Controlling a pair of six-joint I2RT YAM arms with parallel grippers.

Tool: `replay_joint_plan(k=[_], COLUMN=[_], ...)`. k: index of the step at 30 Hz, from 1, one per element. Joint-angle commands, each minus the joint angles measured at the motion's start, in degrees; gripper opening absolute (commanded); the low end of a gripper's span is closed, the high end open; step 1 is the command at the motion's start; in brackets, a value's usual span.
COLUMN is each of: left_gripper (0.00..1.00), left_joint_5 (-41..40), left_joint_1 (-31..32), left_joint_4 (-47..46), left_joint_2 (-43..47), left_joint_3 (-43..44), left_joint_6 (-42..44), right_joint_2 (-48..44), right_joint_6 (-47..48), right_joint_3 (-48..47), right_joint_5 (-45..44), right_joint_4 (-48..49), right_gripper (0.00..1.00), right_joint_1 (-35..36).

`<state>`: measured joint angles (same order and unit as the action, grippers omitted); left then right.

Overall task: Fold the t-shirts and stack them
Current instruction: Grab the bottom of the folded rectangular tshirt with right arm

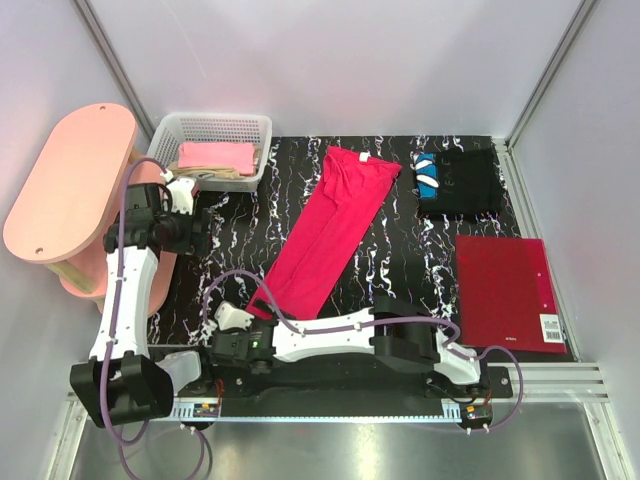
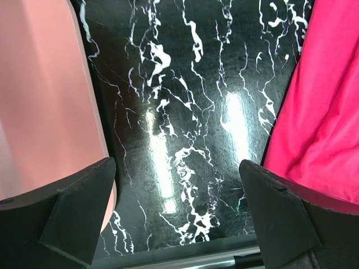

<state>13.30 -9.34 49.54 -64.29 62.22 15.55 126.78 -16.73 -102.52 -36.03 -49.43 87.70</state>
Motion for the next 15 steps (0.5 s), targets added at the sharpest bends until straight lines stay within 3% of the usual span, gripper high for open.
replay_joint_plan(k=[1,15], left_gripper=[0.99,0.99], left_joint_5=[1.55,2.26], left_joint_1=[-0.24,-0.24], left_joint_4=[-2.95,-4.01], left_joint_2=[-0.57,-2.85], left_joint_3=[-0.08,-0.51], left_joint_6=[-0.87,0.18], right_joint_2=[1.62,2.51], right_joint_6=[1.09,1.08], right_joint_3=[-2.51,-1.89], right_joint_5=[0.00,3.51], right_joint_4=[2.67,5.31], right_gripper=[0.98,0.90], right_joint_1=[-0.69,-6.22])
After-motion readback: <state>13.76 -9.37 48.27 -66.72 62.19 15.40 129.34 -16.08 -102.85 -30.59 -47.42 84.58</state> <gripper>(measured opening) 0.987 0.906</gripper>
